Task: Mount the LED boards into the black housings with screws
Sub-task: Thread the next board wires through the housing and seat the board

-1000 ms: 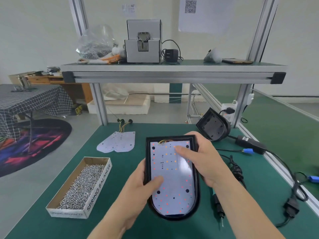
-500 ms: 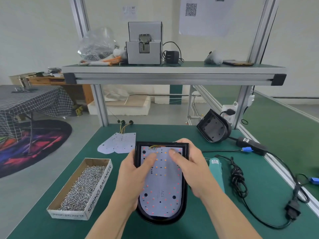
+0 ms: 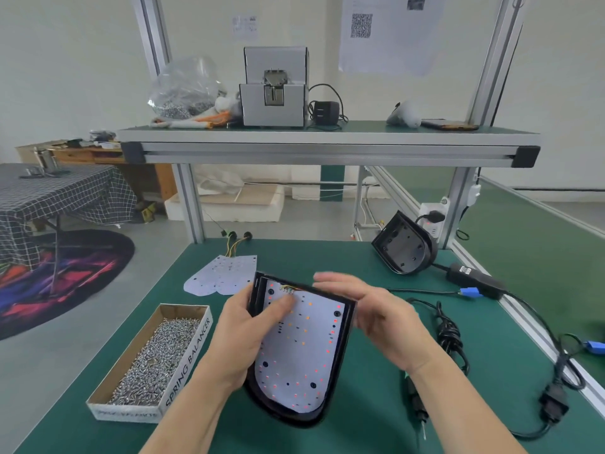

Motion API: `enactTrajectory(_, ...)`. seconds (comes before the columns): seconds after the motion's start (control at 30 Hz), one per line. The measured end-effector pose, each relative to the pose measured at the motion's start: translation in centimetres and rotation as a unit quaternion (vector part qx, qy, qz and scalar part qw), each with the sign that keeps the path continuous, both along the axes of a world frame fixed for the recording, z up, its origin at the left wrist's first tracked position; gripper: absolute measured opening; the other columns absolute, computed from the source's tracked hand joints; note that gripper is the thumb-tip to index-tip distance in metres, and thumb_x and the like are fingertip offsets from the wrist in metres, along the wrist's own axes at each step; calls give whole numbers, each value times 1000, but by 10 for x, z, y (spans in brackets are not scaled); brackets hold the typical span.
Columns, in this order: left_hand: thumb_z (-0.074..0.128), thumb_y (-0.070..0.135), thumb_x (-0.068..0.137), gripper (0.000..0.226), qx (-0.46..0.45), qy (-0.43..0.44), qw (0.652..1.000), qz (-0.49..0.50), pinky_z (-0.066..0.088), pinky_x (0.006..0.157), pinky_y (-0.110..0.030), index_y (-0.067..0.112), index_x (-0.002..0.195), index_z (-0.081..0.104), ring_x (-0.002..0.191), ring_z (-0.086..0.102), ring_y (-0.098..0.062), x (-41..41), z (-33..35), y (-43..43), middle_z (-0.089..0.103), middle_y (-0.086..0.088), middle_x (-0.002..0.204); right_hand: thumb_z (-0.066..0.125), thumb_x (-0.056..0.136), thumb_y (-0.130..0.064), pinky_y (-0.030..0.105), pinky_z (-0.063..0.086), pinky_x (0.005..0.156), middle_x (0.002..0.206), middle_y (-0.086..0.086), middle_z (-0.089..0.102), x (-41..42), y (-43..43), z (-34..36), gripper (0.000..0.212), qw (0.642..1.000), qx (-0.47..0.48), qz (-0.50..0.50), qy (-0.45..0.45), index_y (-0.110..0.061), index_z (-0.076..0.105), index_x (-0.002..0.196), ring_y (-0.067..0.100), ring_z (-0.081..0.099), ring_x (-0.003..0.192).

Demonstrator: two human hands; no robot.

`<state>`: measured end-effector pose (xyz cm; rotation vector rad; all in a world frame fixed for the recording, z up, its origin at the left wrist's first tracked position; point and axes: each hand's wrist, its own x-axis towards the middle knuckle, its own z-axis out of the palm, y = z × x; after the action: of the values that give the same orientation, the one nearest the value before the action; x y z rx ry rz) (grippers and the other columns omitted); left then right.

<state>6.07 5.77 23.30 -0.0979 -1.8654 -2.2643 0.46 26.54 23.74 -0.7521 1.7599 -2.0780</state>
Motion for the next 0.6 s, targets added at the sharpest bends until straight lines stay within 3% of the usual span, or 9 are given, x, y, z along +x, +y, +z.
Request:
enactTrajectory(0.1, 85, 34, 72, 34, 21, -4, 1000, -21, 58, 74, -26, 19, 101, 76, 95, 74, -24, 0, -2, -2, 76, -12, 108, 55, 75, -7, 28, 45, 80, 145, -7, 43, 2, -6, -1, 51, 966, 114, -119, 198, -28, 70, 119, 8, 54, 108)
enactTrajectory(0.2, 81, 31, 71, 34, 70, -18, 997, -31, 58, 73, -29, 15, 101, 76, 95, 74, -26, -1, -6, -3, 74, -16, 110, 65, 79, 2, 33, 47, 81, 152, -13, 29, -3, -8, -9, 62, 938, 184, -140, 258, -35, 61, 129, 9, 38, 132)
enactTrajectory(0.27, 85, 31, 70, 42, 94, -27, 994, -41, 59, 73, -33, 10, 105, 73, 95, 73, -29, -1, -7, -3, 73, -19, 111, 66, 88, 1, 34, 51, 85, 157, -13, 27, -7, -11, -17, 54, 930, 257, -110, 236, -28, 59, 132, 8, 32, 140)
enactTrajectory(0.33, 85, 33, 70, 50, 118, -29, 991, -51, 59, 73, -36, 11, 112, 69, 92, 72, -30, -2, -6, -3, 72, -19, 109, 62, 96, -7, 38, 53, 91, 156, -6, 40, -8, -15, -28, 32, 932, 292, -51, 209, -13, 64, 127, 13, 39, 140)
enactTrajectory(0.4, 80, 32, 76, 51, 135, -13, 988, -78, 59, 74, -37, 23, 124, 66, 89, 70, -28, -5, -5, -5, 70, -13, 102, 54, 96, -15, 35, 55, 87, 141, -3, 58, -3, -16, -32, 30, 962, 241, 4, 132, -5, 64, 122, 13, 56, 124)
enactTrajectory(0.47, 71, 29, 79, 53, 139, -3, 986, -95, 58, 74, -36, 27, 132, 62, 87, 69, -26, -8, -6, -9, 69, -12, 97, 48, 90, -15, 32, 51, 81, 117, 0, 70, 4, -14, -26, 29, 980, 184, 69, 33, -13, 71, 107, 12, 64, 101)
enactTrajectory(0.53, 66, 25, 77, 46, 146, -2, 985, -89, 59, 72, -35, 21, 123, 67, 84, 70, -26, -11, -9, -16, 70, -14, 98, 48, 92, -22, 37, 41, 78, 94, 7, 73, 6, -9, -20, 25, 984, 154, 86, 21, -19, 72, 85, 20, 59, 88)
enactTrajectory(0.6, 67, 24, 65, 39, 155, -18, 986, -65, 56, 75, -38, 17, 104, 72, 84, 67, -28, -13, -12, -24, 68, -14, 96, 50, 94, -29, 40, 34, 74, 80, 14, 67, 5, -2, -16, 29, 992, 95, 77, -10, -14, 68, 78, 25, 55, 81)
